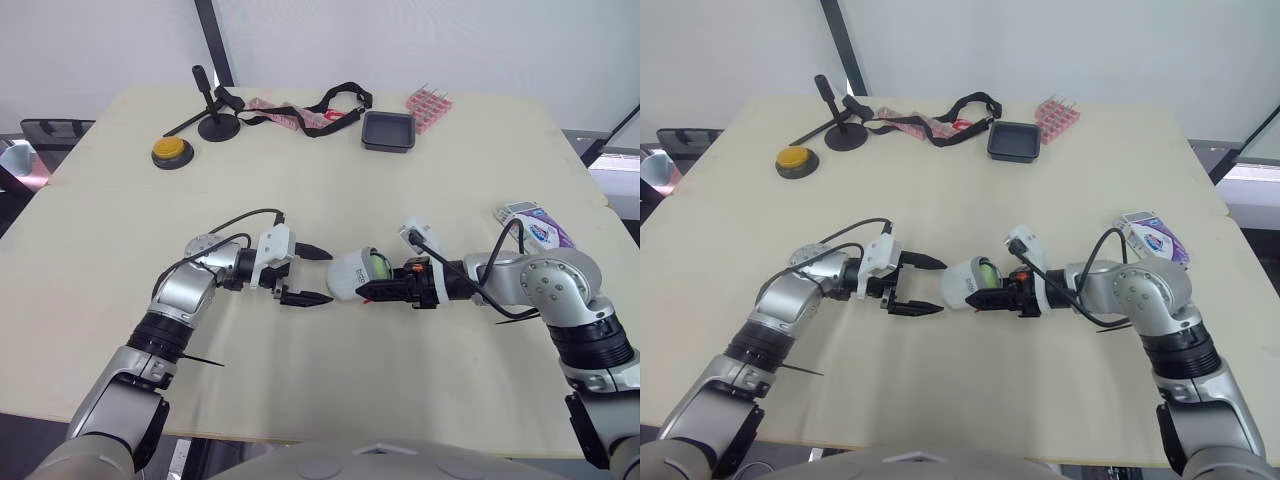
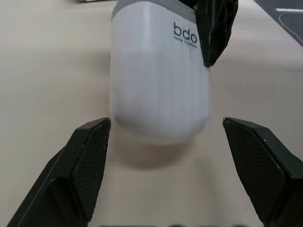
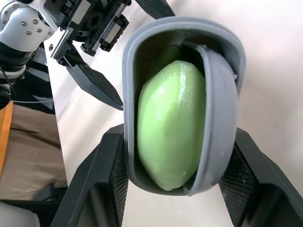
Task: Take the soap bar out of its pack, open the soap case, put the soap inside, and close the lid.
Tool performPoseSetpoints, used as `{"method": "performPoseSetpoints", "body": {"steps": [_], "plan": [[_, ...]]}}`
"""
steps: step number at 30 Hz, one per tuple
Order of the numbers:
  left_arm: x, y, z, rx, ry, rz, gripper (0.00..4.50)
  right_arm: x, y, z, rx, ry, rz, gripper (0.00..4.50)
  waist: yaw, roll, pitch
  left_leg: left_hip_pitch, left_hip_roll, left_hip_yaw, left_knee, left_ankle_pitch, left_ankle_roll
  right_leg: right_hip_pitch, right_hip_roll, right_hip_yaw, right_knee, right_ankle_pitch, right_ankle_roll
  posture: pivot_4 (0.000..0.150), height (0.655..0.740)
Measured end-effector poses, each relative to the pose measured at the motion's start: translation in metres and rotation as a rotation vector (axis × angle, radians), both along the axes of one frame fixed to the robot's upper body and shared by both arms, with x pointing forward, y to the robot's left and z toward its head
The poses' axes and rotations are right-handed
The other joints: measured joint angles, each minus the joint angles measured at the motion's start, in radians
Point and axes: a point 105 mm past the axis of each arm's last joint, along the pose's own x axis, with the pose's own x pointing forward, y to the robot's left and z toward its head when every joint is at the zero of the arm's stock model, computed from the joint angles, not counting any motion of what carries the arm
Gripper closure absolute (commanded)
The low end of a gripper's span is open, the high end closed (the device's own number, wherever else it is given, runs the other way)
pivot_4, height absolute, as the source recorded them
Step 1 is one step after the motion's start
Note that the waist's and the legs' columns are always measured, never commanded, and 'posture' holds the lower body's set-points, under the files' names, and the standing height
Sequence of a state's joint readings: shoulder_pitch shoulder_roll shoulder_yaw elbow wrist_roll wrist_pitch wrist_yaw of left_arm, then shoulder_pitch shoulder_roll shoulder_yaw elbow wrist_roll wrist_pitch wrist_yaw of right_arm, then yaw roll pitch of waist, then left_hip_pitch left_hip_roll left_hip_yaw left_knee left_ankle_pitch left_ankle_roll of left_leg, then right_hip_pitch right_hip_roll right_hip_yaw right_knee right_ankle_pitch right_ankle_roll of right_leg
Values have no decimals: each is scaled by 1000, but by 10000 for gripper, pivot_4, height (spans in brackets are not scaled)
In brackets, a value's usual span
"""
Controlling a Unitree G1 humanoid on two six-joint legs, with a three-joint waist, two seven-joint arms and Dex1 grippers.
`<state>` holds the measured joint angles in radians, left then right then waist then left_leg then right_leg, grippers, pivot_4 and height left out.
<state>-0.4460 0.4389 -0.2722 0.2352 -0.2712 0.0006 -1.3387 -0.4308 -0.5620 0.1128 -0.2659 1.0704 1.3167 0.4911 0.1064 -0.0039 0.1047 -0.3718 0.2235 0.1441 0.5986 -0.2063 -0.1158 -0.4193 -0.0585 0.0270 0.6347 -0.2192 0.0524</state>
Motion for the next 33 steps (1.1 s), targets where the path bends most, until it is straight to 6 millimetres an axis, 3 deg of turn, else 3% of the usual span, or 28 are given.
{"method": "performPoseSetpoints", "body": {"steps": [7, 19, 24, 33], "plan": [[7, 4, 7, -6, 3, 16, 4949, 0, -5, 2, -104, -83, 62, 24420, 0, 0, 0, 0, 0, 0, 0, 0, 0, 0, 0, 0, 1, 0, 0, 1500, 7400], [13, 2, 17, 2, 13, 13, 4949, 2, -1, 25, -287, -301, 232, 24420, 0, 0, 0, 0, 0, 0, 0, 0, 0, 0, 0, 1, 1, 0, 0, 1500, 7400], [11, -2, 20, -22, 33, 2, 4949, 1, -2, 27, -345, -340, 270, 24420, 3, 0, 0, 0, 0, 0, 1, 0, 0, 0, 0, 1, 1, 0, 0, 1500, 7400], [1, -18, 45, -26, 49, -82, 4949, 6, 1, 32, -462, -459, 360, 24420, 0, 0, 0, 1, 0, 0, 1, 0, 0, 0, 0, 1, 2, 0, 0, 1500, 7400]]}}
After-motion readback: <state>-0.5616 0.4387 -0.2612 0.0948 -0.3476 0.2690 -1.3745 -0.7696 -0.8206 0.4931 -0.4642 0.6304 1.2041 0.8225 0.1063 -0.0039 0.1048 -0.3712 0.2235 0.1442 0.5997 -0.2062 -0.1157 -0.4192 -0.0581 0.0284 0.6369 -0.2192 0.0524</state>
